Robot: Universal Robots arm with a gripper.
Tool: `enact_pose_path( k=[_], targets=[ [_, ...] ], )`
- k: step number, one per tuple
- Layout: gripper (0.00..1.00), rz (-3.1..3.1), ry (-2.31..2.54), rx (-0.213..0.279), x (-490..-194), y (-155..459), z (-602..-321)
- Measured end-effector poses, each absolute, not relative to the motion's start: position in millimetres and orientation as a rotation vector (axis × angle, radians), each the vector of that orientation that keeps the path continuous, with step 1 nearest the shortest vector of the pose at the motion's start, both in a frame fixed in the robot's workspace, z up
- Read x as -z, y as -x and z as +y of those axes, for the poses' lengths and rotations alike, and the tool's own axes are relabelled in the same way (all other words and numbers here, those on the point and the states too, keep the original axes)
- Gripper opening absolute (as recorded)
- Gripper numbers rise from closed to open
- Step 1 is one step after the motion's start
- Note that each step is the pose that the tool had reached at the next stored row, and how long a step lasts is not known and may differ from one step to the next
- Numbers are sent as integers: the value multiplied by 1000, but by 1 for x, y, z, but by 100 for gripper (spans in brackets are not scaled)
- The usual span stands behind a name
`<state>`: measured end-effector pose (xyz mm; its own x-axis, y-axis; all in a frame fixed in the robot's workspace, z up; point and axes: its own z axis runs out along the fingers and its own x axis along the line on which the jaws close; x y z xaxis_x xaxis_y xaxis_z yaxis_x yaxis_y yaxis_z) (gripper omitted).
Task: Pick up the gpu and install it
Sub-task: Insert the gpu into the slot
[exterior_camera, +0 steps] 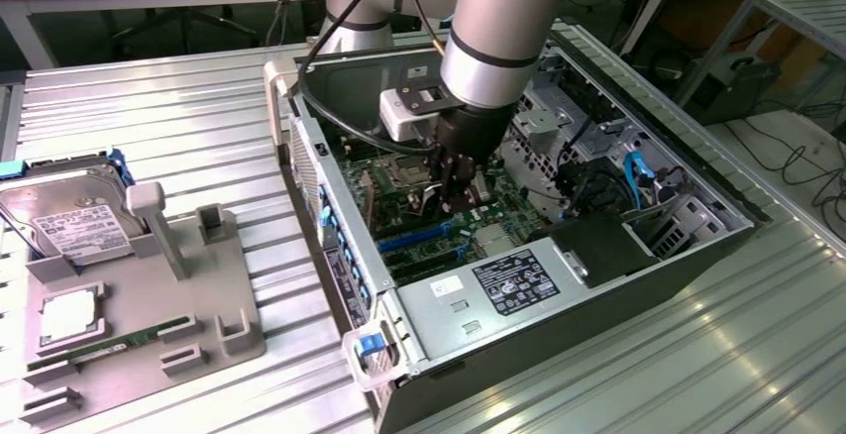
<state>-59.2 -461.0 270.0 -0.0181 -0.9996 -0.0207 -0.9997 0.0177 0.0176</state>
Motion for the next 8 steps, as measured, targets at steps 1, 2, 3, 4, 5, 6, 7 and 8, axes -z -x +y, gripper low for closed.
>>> enact_pose_path(
  k=[1,2,3,4,5,6,7,8],
  targets=[
    [28,2239,2200,-42,-270,59,-461],
    [28,2239,2200,-42,-270,59,-462],
    [28,2239,2200,-42,-270,59,-463],
    [28,2239,2200,-42,-270,59,-464],
    [28,2240,2199,-42,-270,60,-464],
    [28,2239,2199,-42,-270,60,-464],
    [28,2239,2200,-42,-270,60,-464],
    [28,2239,2200,-42,-270,60,-465]
  ],
)
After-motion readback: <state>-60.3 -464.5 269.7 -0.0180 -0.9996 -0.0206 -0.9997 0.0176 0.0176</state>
